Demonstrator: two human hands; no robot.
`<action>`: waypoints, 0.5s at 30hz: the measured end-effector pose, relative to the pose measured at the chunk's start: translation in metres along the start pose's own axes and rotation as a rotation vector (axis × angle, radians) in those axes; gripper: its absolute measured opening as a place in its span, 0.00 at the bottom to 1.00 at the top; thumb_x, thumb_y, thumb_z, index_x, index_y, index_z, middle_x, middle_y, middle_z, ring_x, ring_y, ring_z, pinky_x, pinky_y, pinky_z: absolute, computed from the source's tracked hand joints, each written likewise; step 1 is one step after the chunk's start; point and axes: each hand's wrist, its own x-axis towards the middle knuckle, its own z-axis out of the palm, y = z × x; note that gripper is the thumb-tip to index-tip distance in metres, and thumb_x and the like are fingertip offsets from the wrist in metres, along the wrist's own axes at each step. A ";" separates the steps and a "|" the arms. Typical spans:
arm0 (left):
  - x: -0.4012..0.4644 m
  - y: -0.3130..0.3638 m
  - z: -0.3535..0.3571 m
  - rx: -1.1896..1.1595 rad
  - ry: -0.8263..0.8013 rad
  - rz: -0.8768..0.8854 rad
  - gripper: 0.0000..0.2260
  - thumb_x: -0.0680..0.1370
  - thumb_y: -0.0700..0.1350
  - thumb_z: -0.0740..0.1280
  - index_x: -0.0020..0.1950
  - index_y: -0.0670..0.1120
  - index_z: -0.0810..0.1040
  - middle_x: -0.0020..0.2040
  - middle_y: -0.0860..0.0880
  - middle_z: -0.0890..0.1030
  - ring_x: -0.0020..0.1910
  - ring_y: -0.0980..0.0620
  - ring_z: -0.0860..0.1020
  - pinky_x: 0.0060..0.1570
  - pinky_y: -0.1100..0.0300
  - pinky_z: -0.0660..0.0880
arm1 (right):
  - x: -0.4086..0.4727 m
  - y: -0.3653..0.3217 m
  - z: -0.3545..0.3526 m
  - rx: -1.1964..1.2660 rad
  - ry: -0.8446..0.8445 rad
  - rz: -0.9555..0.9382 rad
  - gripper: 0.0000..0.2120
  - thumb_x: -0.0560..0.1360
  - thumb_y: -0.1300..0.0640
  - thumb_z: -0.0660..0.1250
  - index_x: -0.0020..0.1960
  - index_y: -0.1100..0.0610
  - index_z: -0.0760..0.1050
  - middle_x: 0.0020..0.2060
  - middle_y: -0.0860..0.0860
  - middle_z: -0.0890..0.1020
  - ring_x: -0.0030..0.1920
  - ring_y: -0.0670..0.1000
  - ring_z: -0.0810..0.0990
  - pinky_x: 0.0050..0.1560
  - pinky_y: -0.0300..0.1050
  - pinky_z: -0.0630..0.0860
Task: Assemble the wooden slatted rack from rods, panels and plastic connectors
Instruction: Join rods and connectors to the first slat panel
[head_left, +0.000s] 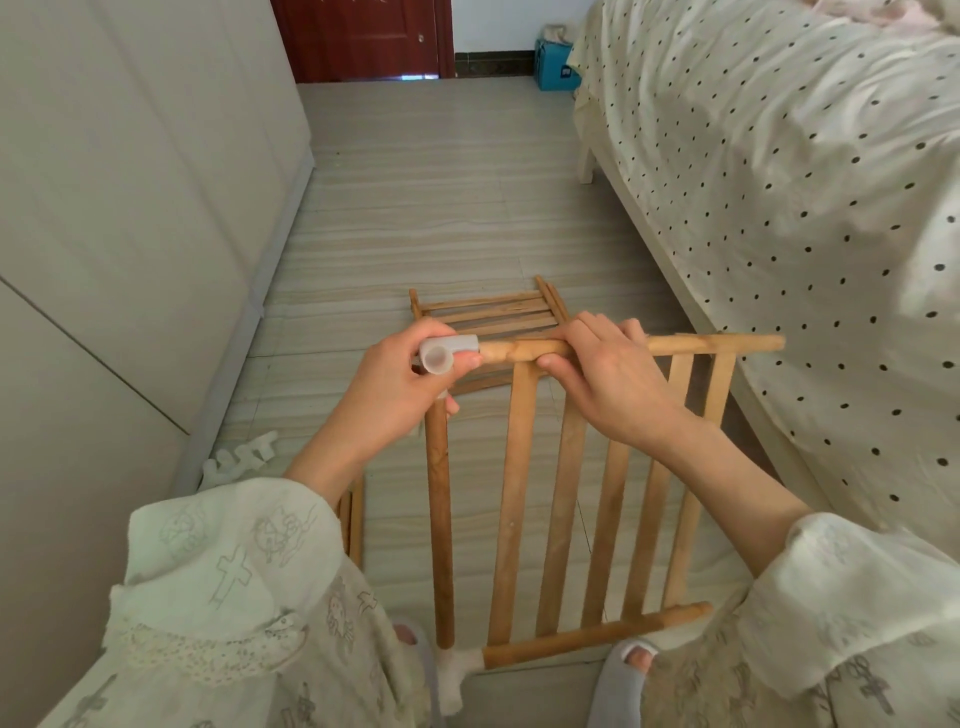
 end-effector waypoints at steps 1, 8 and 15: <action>0.000 0.002 0.000 -0.110 -0.018 -0.022 0.03 0.76 0.46 0.68 0.46 0.50 0.75 0.34 0.49 0.78 0.29 0.54 0.80 0.31 0.66 0.74 | 0.001 -0.001 -0.001 -0.016 0.033 -0.005 0.21 0.78 0.45 0.53 0.50 0.60 0.76 0.41 0.51 0.78 0.41 0.54 0.77 0.43 0.43 0.57; -0.004 0.008 -0.003 -0.284 -0.113 0.014 0.05 0.79 0.41 0.63 0.52 0.49 0.70 0.36 0.43 0.77 0.29 0.43 0.81 0.31 0.52 0.79 | 0.001 -0.003 -0.009 -0.080 0.127 -0.098 0.17 0.81 0.48 0.53 0.63 0.49 0.75 0.37 0.47 0.74 0.37 0.49 0.71 0.40 0.46 0.59; -0.008 -0.002 -0.001 0.027 0.019 0.119 0.04 0.77 0.44 0.67 0.47 0.52 0.73 0.43 0.51 0.77 0.35 0.57 0.80 0.35 0.68 0.73 | -0.002 -0.005 -0.007 -0.070 0.106 -0.108 0.17 0.80 0.48 0.53 0.62 0.48 0.76 0.38 0.47 0.76 0.38 0.48 0.71 0.40 0.45 0.56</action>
